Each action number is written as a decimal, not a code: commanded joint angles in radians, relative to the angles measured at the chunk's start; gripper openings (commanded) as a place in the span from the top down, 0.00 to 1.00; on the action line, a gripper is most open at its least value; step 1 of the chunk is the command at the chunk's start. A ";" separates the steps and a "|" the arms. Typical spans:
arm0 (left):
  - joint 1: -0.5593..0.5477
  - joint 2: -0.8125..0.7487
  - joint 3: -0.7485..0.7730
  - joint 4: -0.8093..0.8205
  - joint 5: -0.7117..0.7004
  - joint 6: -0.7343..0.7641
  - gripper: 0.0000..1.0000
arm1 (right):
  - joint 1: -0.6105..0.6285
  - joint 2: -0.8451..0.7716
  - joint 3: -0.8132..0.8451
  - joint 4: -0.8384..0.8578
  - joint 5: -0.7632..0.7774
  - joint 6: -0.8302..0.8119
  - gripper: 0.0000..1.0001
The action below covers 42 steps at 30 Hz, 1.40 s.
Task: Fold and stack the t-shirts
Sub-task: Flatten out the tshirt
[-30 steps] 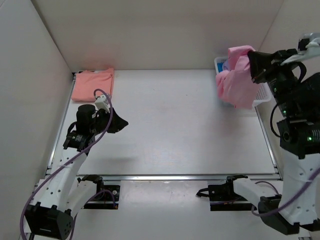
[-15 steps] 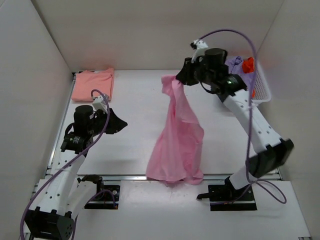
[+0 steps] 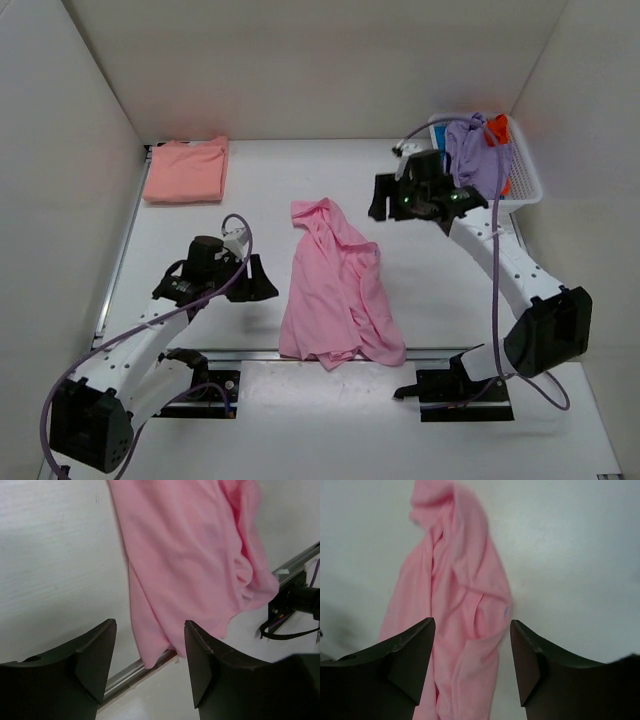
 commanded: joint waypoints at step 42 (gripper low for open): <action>0.208 0.472 0.295 0.006 -0.217 0.166 0.12 | -0.194 -0.170 -0.451 0.051 -0.051 -0.026 0.51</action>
